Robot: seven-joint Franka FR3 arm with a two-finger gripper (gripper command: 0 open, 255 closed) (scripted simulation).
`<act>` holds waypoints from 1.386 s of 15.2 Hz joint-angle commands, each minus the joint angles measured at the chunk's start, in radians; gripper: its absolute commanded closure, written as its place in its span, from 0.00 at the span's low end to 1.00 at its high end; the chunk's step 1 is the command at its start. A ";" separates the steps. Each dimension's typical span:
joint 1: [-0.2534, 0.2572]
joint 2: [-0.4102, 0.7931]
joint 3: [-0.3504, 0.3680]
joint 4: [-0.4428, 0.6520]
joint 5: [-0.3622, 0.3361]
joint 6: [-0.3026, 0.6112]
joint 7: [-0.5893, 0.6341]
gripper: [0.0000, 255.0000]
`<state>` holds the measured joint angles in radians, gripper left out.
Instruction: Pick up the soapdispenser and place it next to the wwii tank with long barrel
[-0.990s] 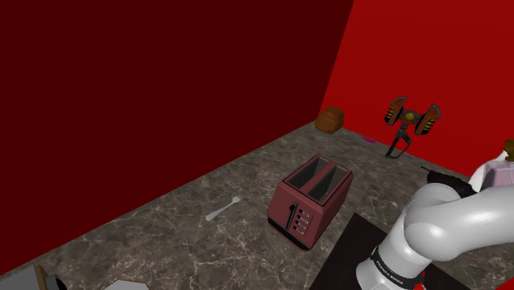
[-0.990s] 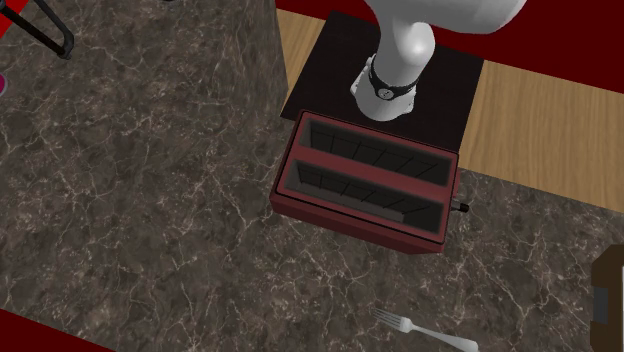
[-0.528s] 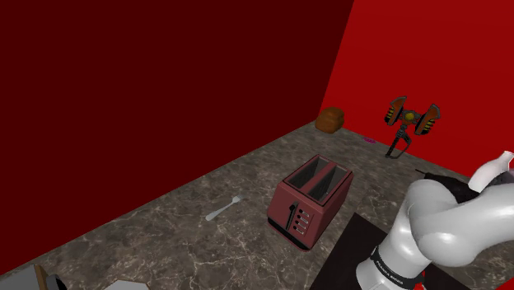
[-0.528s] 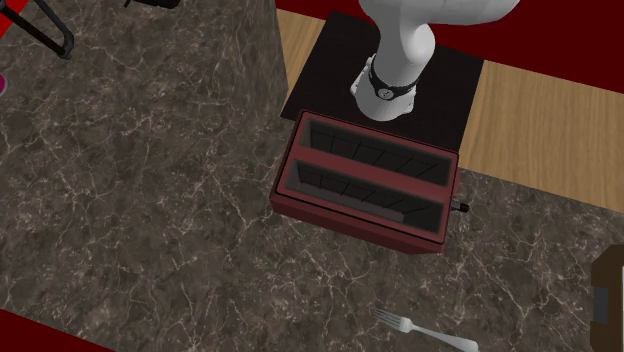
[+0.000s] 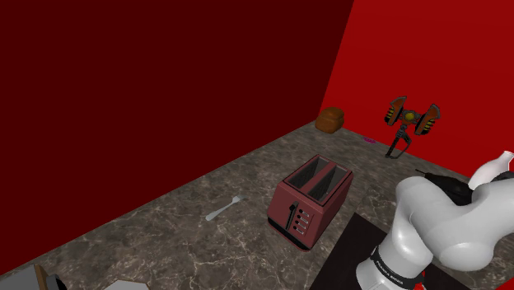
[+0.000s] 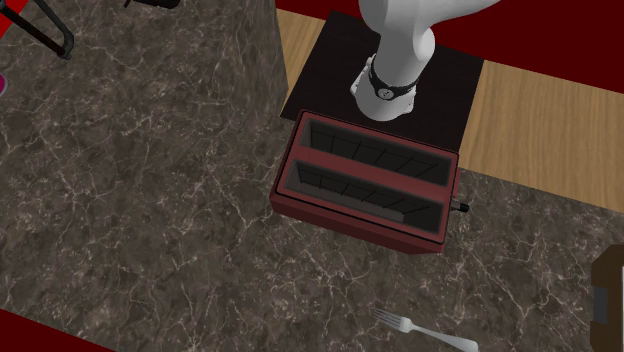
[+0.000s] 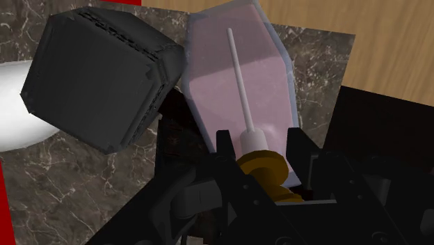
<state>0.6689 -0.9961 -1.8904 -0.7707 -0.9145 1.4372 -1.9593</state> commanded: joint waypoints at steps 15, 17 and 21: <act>-0.162 -0.039 0.013 -0.307 -0.018 0.198 0.085 1.00; -0.173 -0.047 0.010 -0.331 -0.023 0.218 0.092 1.00; -0.190 -0.064 0.002 -0.373 -0.036 0.257 0.105 1.00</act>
<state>0.4815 -1.0515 -1.8851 -1.1306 -0.9466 1.6816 -1.8572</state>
